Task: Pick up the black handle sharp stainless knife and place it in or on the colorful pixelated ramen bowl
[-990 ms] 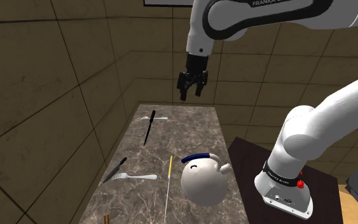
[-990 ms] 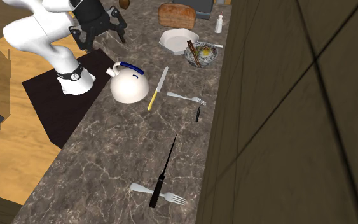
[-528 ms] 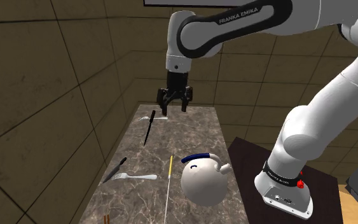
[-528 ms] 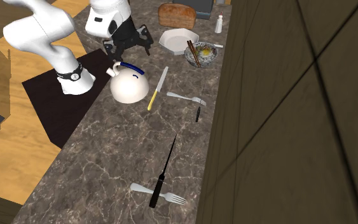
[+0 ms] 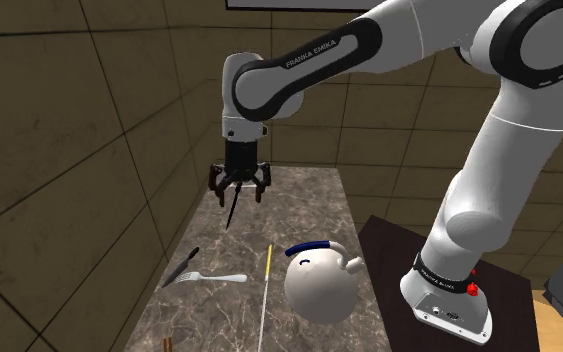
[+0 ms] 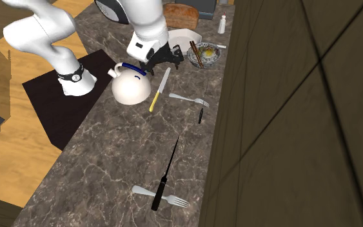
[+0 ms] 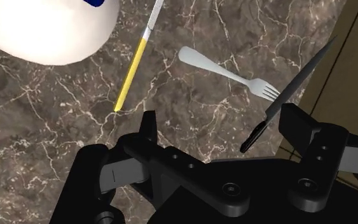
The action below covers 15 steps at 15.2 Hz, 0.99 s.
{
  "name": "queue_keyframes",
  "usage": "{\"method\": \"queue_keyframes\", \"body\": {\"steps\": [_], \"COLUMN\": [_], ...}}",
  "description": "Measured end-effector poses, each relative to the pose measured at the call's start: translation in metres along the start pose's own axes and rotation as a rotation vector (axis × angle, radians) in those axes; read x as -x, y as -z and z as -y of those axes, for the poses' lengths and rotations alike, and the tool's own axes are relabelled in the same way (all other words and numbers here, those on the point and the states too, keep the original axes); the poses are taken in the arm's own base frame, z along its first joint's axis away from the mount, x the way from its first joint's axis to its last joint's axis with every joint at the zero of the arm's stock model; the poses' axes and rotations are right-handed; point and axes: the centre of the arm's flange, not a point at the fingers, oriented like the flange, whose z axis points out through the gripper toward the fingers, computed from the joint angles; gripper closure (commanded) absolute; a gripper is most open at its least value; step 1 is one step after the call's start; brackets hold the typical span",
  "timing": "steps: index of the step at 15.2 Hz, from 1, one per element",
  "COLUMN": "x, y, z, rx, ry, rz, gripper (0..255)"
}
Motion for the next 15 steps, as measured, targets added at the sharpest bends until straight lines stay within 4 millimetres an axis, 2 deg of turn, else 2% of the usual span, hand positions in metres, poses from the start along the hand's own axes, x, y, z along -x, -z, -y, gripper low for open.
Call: {"method": "queue_keyframes", "body": {"steps": [6,10,15], "x": [-0.027,-0.056,-0.09], "y": [-0.056,-0.091,-0.142], "z": [0.046,0.082,0.116], "rx": [-0.017,-0.028,-0.041], "ry": [-0.165,-0.274,-0.412], "rz": [0.07,0.115,0.173], "gripper": [0,0,0]}}
